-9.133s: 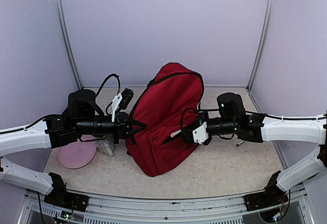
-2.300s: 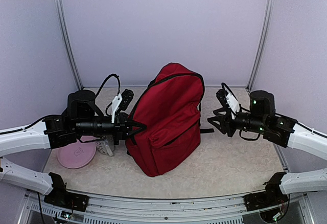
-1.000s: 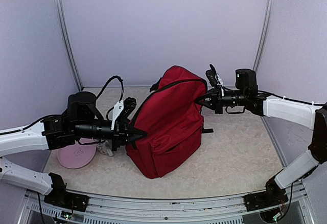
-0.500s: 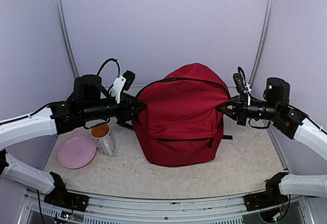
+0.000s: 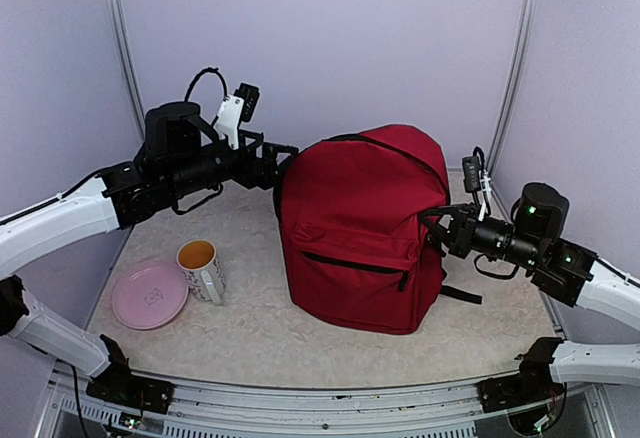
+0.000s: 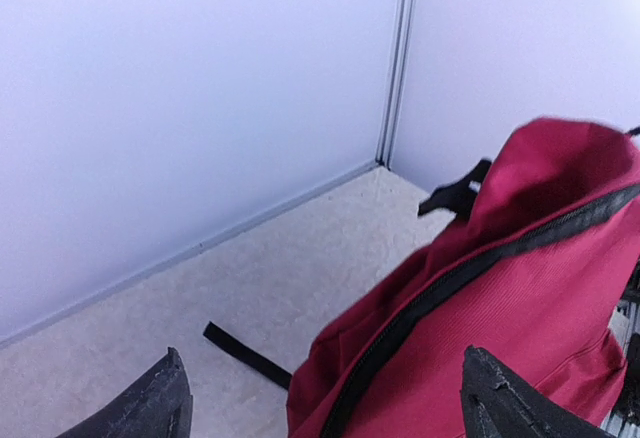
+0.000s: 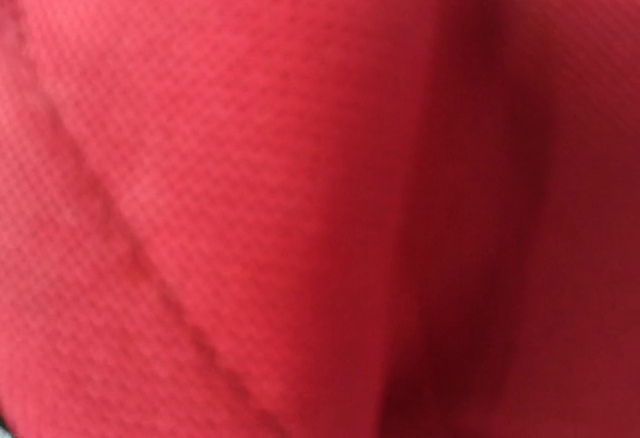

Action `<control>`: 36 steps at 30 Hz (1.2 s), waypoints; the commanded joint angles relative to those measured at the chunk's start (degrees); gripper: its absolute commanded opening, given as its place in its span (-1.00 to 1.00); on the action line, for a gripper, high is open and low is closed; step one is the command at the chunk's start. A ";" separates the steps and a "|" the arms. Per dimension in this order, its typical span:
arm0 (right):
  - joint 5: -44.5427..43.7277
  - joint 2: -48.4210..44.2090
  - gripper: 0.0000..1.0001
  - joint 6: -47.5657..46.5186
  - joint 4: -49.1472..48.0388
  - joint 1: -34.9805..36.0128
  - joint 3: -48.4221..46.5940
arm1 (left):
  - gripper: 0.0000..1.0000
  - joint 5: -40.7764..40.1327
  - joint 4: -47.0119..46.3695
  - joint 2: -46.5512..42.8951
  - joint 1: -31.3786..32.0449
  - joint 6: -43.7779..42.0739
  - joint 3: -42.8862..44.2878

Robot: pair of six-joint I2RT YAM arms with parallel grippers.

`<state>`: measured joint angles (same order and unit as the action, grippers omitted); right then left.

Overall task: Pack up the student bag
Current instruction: Adjust the student bag at the center of the board, then grab the student bag from the lower front pocket.

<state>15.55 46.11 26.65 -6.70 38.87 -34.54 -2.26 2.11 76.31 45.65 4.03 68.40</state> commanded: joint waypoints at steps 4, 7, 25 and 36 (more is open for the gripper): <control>-6.68 0.89 -1.00 8.11 -6.24 0.15 -0.44 | 0.78 -2.91 3.06 -7.47 0.38 1.06 4.58; -8.44 1.42 -1.00 10.41 -7.32 0.30 0.01 | 0.70 -11.39 -1.35 -13.66 7.74 1.99 -0.41; -13.75 3.21 -1.00 12.98 -8.33 4.17 0.73 | -0.22 -10.16 -26.06 22.77 36.28 12.01 -4.99; -14.70 2.97 -1.00 13.46 -8.60 6.70 0.87 | -0.27 -12.88 -32.53 31.46 30.79 14.84 -0.54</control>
<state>0.99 49.39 39.35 -11.14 44.03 -33.93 -12.71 -26.79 106.04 78.56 17.58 66.04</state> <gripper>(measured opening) 0.035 0.389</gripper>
